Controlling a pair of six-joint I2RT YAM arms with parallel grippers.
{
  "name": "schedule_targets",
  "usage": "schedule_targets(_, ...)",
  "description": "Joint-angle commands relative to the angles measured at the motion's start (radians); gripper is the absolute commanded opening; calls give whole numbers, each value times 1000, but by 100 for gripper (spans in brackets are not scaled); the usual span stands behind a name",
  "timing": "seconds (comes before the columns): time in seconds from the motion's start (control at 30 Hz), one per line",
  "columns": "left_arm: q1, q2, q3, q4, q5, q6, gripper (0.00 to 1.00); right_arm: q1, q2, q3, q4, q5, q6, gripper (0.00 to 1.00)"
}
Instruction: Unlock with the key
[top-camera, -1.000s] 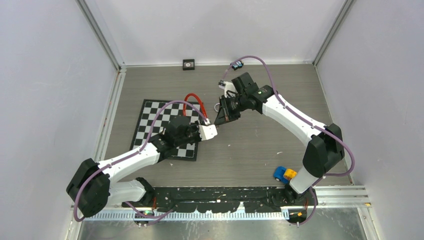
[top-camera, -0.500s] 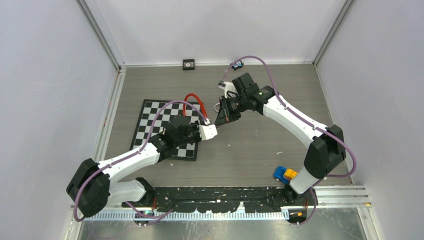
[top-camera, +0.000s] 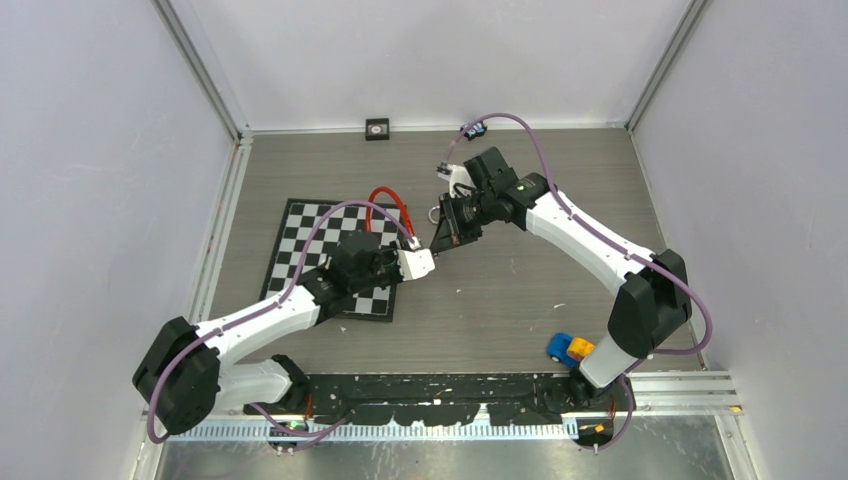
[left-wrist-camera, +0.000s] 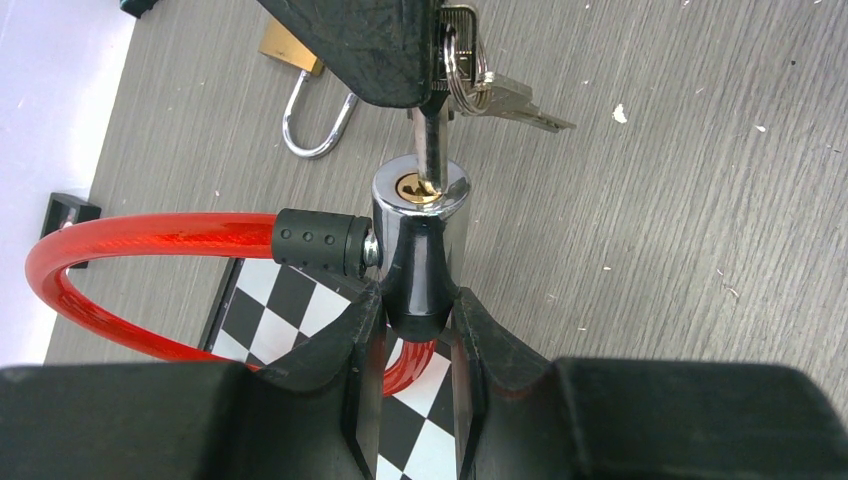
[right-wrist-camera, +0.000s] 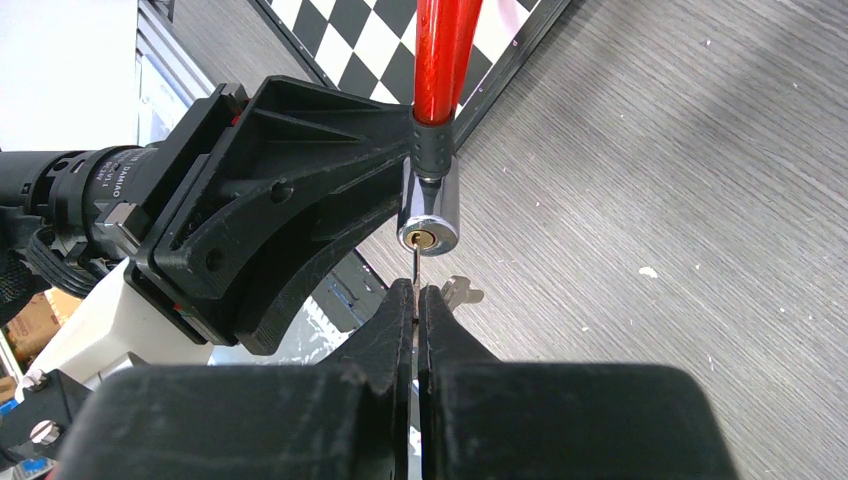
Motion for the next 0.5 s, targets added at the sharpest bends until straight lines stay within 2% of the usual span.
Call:
schedule_targets(0.0, -3, -13, 24, 88, 10, -5, 0, 5, -21, 2, 34, -2, -9, 1)
schedule_targets(0.47, -3, -14, 24, 80, 23, -5, 0, 5, -40, -18, 64, -23, -11, 1)
